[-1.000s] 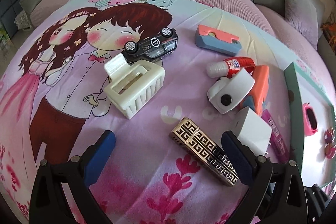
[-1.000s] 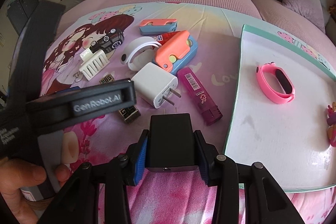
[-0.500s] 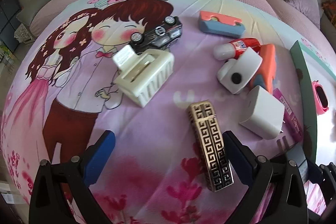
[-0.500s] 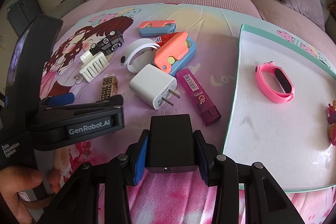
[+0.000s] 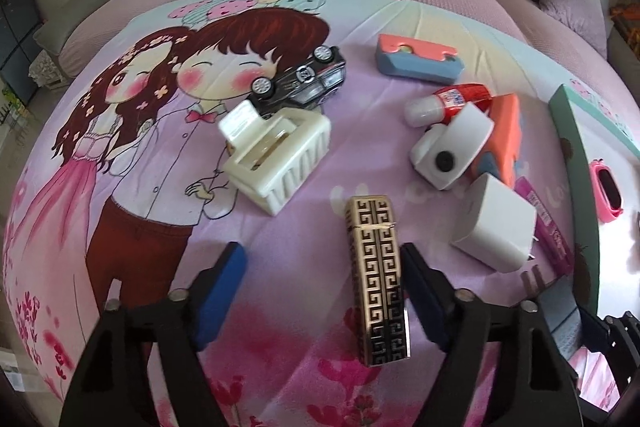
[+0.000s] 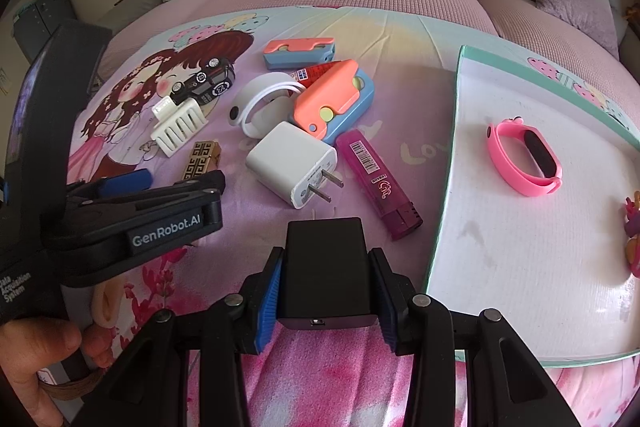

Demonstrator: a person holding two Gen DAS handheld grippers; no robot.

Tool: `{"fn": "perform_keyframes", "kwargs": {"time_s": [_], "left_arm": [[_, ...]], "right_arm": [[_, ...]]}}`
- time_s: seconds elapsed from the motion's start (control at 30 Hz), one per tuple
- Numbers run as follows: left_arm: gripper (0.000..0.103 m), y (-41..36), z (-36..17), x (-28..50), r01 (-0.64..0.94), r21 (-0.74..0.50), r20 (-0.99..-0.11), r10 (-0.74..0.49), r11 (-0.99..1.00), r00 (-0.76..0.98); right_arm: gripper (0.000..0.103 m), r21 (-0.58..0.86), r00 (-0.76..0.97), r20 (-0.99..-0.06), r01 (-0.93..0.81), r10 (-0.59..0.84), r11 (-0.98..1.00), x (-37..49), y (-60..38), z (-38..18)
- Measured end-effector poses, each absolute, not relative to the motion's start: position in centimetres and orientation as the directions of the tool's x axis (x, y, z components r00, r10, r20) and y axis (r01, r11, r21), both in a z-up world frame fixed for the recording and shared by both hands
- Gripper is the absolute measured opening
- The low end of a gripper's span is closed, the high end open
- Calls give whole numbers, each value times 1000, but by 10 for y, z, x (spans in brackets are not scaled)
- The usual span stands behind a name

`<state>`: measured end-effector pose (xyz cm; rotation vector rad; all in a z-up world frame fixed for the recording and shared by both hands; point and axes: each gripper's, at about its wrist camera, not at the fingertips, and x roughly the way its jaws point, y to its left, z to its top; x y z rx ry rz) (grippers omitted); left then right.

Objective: Organize rigid objects
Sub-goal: 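Grasp the black charger with the right tool while the left tool grasps the gold patterned box, then carry the black charger and gold box into the tray and open both tools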

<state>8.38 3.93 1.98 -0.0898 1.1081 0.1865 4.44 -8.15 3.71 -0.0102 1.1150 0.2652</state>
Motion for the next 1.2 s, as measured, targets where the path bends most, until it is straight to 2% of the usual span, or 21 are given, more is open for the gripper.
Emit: {"fn": "perform_keyframes", "kwargs": {"time_s": [0.07,0.23,0.43,0.53,0.8,1.2], "left_arm": [[68,37,20,84,-182,14,-894,94,983,438],[43,37,24,82,-187,-32,-890,57,982,453],[24,56,22,87,-238,-74,-886,46,968,461],[21,60,22,87,-251,-85,-885,43,964,464],[21,60,22,86,-249,-80,-885,46,965,464],[21,60,40,80,-244,-111,-860,29,963,509]], "right_arm": [[44,125,412,-888,-216,206,968,44,-81,37],[44,126,412,-887,-216,208,968,44,-81,37],[44,128,412,-887,-216,209,968,44,-81,37],[44,128,413,-887,-216,209,968,44,-82,36],[44,139,418,-882,-213,219,967,43,-83,37],[44,199,503,-818,-208,279,958,40,-91,57]]}}
